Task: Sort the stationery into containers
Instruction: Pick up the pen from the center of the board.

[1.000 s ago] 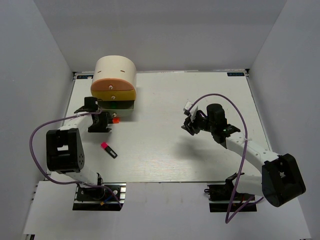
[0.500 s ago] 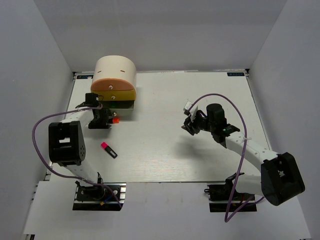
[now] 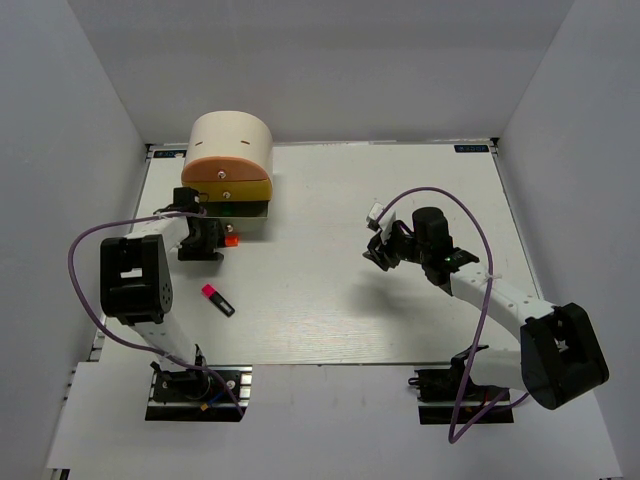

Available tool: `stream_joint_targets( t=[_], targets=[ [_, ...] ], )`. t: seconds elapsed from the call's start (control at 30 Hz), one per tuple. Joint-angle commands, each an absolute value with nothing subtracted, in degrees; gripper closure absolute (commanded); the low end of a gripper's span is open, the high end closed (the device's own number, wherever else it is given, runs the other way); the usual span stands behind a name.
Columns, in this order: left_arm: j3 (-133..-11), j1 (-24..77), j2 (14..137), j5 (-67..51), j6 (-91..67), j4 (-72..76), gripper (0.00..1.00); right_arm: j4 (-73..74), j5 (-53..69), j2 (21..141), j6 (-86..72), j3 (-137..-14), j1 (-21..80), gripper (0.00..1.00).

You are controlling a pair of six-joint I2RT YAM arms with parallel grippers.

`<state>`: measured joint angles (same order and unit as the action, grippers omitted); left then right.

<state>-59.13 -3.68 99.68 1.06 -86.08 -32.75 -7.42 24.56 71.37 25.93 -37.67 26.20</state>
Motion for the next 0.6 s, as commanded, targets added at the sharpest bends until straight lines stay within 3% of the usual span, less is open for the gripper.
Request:
stream_joint_targets(
  t=[0.0, 0.33, 0.57],
  targets=[
    [-60.8, -4.0, 100.5, 3.1, -86.5, -33.9, 0.32, -8.6, 24.8, 71.5, 26.3, -38.2, 25.8, 0.48],
    [-65.2, -4.0, 105.2, 5.0, -84.9, -43.4, 0.37, -8.5, 24.8, 71.2, 26.2, -38.2, 25.7, 0.48],
    [-58.3, -4.0, 101.4, 5.0, -84.9, -41.7, 0.40, -8.7, 25.1, 70.9, 25.9, -37.9, 25.8, 0.48]
  ],
)
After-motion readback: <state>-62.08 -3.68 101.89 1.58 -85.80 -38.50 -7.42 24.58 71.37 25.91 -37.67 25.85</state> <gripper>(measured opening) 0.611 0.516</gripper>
